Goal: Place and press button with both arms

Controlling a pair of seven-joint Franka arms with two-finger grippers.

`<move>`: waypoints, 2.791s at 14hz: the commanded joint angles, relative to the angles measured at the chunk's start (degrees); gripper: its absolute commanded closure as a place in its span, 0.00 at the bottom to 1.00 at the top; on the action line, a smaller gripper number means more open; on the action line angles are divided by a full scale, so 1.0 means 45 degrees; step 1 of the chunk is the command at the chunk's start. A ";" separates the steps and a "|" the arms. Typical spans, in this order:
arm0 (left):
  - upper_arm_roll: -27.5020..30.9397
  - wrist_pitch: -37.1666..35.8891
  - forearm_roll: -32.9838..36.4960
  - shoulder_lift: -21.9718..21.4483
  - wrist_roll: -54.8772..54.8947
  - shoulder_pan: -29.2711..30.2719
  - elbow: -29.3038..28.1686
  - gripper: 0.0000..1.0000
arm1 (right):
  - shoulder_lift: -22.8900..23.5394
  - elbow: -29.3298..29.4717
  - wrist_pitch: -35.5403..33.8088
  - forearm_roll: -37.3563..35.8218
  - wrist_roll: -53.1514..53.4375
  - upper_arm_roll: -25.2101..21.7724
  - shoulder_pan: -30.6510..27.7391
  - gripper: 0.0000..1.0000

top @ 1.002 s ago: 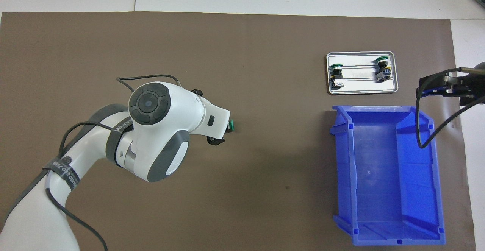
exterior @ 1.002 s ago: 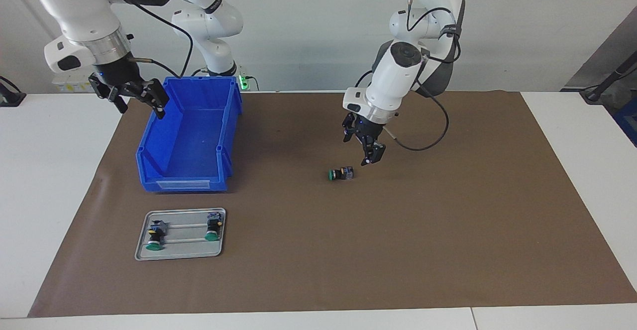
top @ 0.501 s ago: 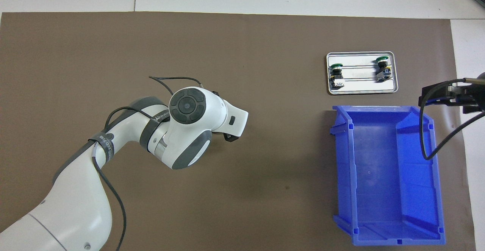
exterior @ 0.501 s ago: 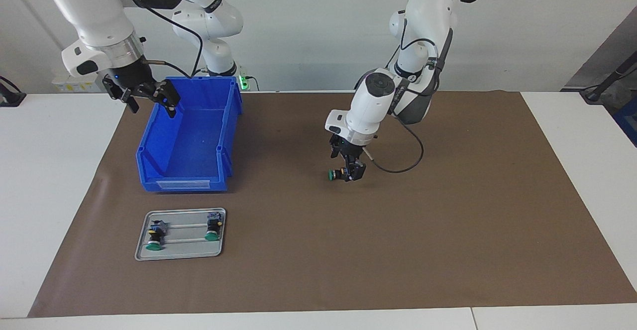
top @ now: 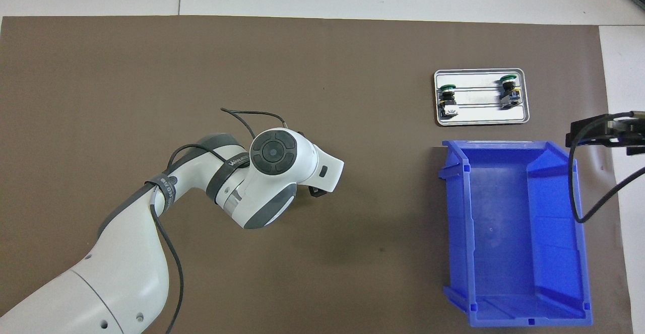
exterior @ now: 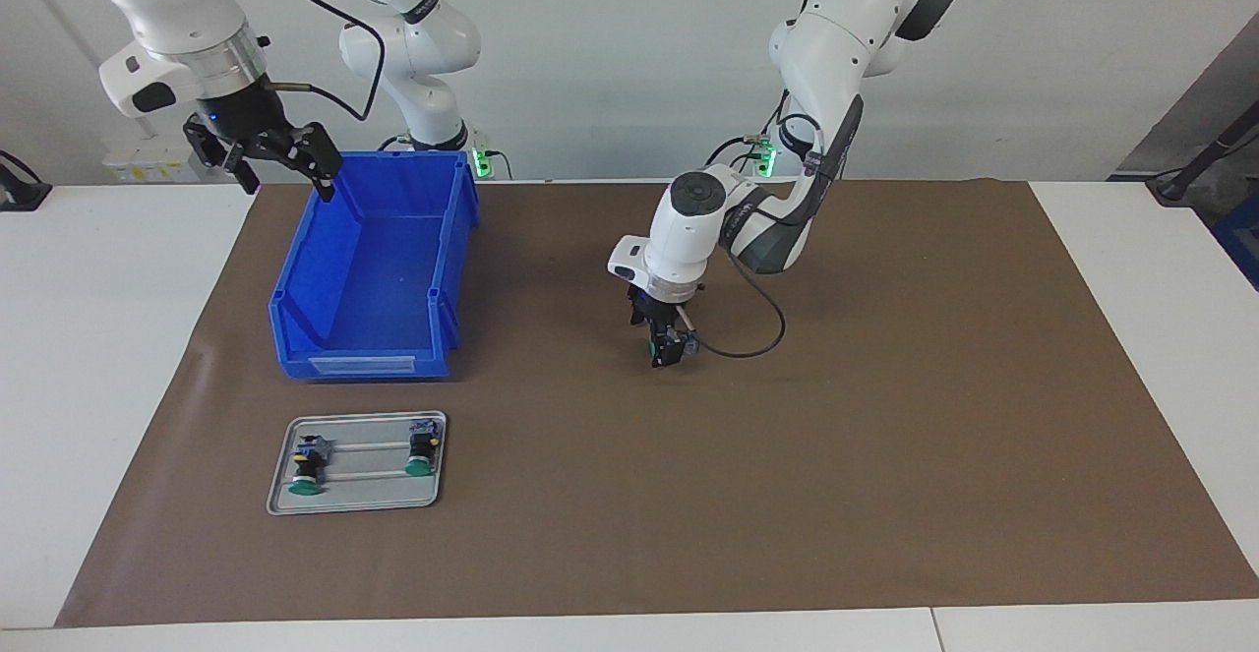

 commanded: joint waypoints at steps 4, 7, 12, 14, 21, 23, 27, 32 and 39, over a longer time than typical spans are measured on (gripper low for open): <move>0.0042 -0.0305 0.0729 -0.0015 -0.0253 -0.0078 0.0074 0.37 | 0.0143 0.0174 0.0082 -0.0212 -0.1145 0.0066 -0.0126 0.00; 0.0023 -0.0771 0.1391 0.0004 -0.0156 -0.0078 0.0327 0.80 | 0.0104 0.0116 -0.0074 -0.0173 -0.1067 0.0086 -0.0106 0.00; -0.0172 -0.1515 0.1374 -0.0287 0.0098 0.0039 0.0856 1.00 | 0.0046 -0.0021 -0.0074 -0.0134 -0.1067 0.0086 -0.0145 0.00; -0.0309 -0.1633 0.1199 -0.0891 0.0235 0.0447 0.0740 1.00 | 0.0046 -0.0021 0.0042 -0.0134 -0.1047 0.0086 -0.0145 0.00; 0.2087 -0.4833 -0.5314 -0.2942 0.5285 0.0665 0.0856 1.00 | 0.0006 -0.0139 0.0082 -0.0134 -0.1028 0.0086 -0.0165 0.00; 0.3279 -0.5440 -0.7308 -0.3334 0.6401 0.0703 0.0681 1.00 | -0.0013 -0.0197 0.0082 -0.0134 -0.1028 0.0067 -0.0165 0.00; 0.4766 -0.5365 -0.9890 -0.3784 0.8668 0.0782 -0.0099 1.00 | -0.0013 -0.0217 0.0082 -0.0134 -0.1028 0.0066 -0.0165 0.00; 0.6212 -0.4431 -1.3677 -0.4954 1.2297 0.0801 -0.2751 1.00 | -0.0013 -0.0217 0.0101 -0.0134 -0.1008 0.0066 -0.0165 0.00; 0.6370 -0.2610 -2.2072 -0.4256 1.9037 0.0782 -0.4788 1.00 | -0.0032 -0.0256 0.0101 -0.0134 -0.1028 0.0066 -0.0185 0.00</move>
